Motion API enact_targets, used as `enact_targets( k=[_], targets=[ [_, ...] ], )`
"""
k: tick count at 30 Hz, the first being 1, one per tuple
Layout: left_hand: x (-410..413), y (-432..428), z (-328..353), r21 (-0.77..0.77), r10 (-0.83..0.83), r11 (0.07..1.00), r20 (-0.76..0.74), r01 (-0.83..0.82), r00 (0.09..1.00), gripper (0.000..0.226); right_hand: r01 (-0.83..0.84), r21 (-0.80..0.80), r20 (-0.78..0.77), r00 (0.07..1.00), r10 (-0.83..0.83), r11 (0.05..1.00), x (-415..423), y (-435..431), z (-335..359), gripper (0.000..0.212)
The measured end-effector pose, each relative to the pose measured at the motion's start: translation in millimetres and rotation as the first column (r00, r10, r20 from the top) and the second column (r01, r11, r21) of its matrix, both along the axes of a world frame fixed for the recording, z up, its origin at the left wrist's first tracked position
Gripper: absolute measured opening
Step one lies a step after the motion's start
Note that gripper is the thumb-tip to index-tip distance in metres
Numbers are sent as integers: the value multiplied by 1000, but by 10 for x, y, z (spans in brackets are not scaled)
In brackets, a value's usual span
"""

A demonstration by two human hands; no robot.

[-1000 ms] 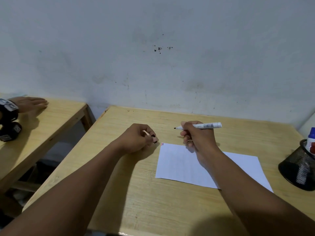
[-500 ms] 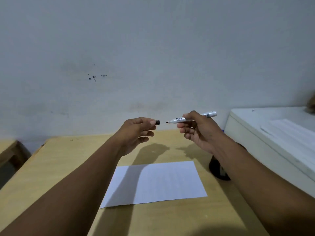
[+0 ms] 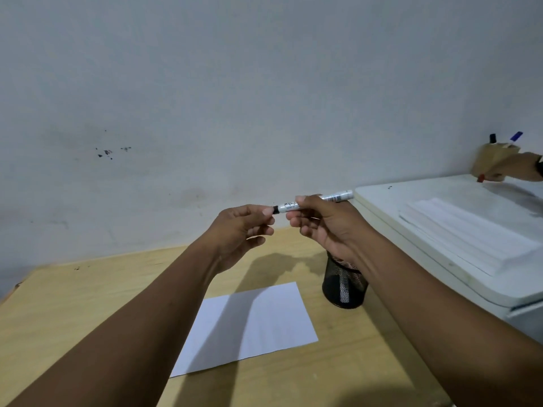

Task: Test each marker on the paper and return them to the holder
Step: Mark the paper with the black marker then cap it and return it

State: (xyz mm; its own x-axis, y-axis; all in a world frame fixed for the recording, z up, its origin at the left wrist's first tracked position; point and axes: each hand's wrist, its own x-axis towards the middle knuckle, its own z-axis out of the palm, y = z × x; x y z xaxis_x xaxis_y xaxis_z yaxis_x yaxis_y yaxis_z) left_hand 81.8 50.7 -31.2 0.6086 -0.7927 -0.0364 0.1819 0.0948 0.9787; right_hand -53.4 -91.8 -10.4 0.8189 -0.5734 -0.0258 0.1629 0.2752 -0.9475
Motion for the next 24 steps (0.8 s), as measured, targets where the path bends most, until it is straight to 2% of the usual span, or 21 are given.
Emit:
enact_targets(
  k=[5, 8, 11, 13, 15, 18, 22, 24],
  targets=[
    [-41, -71, 152, -52, 6, 999, 22, -5, 1000, 6, -52, -15, 25, 998, 53, 999, -63, -75, 143, 10],
    [-99, -149, 192, -34, -10, 999, 104, 14, 994, 7, -59, -44, -31, 998, 58, 997, -181, -191, 192, 13],
    [-104, -228, 229, 21, 10, 1000, 237, -16, 971, 7, 10, -98, -155, 988, -25, 995, -357, -365, 171, 51],
    [-87, -270, 269, 69, 8, 997, 343, -34, 939, 7, 144, -122, -233, 958, -170, 982, -488, -544, 107, 61],
    [-106, -323, 299, 105, -11, 994, 423, -37, 906, 8, 250, -253, -333, 884, -327, 935, -610, -713, 7, 55],
    [-208, -442, 307, 130, -52, 991, 492, -14, 869, 10, 247, -494, -410, 779, -474, 833, -708, -832, -132, 44],
    [-369, -634, 232, 211, -141, 977, 583, 18, 800, 9, 211, -605, -395, 757, -520, 768, -701, -810, -164, 36],
    [-419, -728, 181, 281, -211, 959, 648, 28, 732, 8, 205, -635, -383, 753, -534, 745, -669, -792, -165, 33]
  ],
)
